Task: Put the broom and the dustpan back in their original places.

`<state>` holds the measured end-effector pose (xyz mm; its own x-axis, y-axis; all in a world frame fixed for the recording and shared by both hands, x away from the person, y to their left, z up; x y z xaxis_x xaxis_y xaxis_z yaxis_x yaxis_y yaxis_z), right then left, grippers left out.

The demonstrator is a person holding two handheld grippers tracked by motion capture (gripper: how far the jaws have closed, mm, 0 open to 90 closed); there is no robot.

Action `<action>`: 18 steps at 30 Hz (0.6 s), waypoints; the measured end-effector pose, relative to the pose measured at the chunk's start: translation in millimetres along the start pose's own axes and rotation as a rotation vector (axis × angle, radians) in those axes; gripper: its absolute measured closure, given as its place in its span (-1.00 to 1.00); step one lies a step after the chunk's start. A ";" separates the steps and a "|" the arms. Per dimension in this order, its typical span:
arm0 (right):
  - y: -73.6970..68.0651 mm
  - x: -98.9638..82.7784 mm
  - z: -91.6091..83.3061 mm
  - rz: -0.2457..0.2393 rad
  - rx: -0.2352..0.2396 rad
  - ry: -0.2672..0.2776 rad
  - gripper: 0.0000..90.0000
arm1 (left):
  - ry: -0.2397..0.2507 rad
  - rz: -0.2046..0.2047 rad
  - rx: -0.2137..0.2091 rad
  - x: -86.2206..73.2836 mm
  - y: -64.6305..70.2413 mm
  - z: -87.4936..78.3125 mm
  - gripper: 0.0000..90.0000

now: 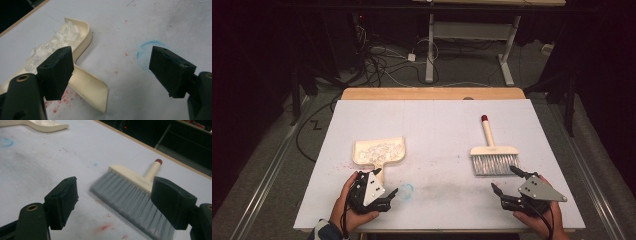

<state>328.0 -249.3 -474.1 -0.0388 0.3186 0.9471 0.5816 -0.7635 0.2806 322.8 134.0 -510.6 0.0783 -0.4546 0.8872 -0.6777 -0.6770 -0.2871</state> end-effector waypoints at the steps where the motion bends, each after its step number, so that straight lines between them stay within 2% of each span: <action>1: -0.1 0.6 -0.4 0.000 -0.001 0.001 -0.50 | 0.005 -0.003 -0.001 0.4 -0.1 -0.4 -0.58; 7: -0.5 2.8 -0.5 0.001 -0.003 0.011 -0.50 | 0.003 0.006 -0.001 0.4 0.3 -0.4 -0.58; 18: -0.8 -0.3 -1.5 0.005 0.003 -0.002 -0.50 | -0.008 0.009 0.004 1.7 -0.4 5.2 -0.58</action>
<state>326.3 -249.6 -474.4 -0.0337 0.3158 0.9482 0.5844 -0.7635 0.2750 327.1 130.5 -510.9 0.0777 -0.4651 0.8819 -0.6752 -0.6754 -0.2966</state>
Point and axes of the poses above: each handheld gripper's, and its own axes: z roughly forward along the jaws, x roughly out of its top, y roughly to its right, the point moved 7 cm from there along z, roughly forward along the jaws, and after that the axes turned 15 degrees about y, right-handed, at the moved point
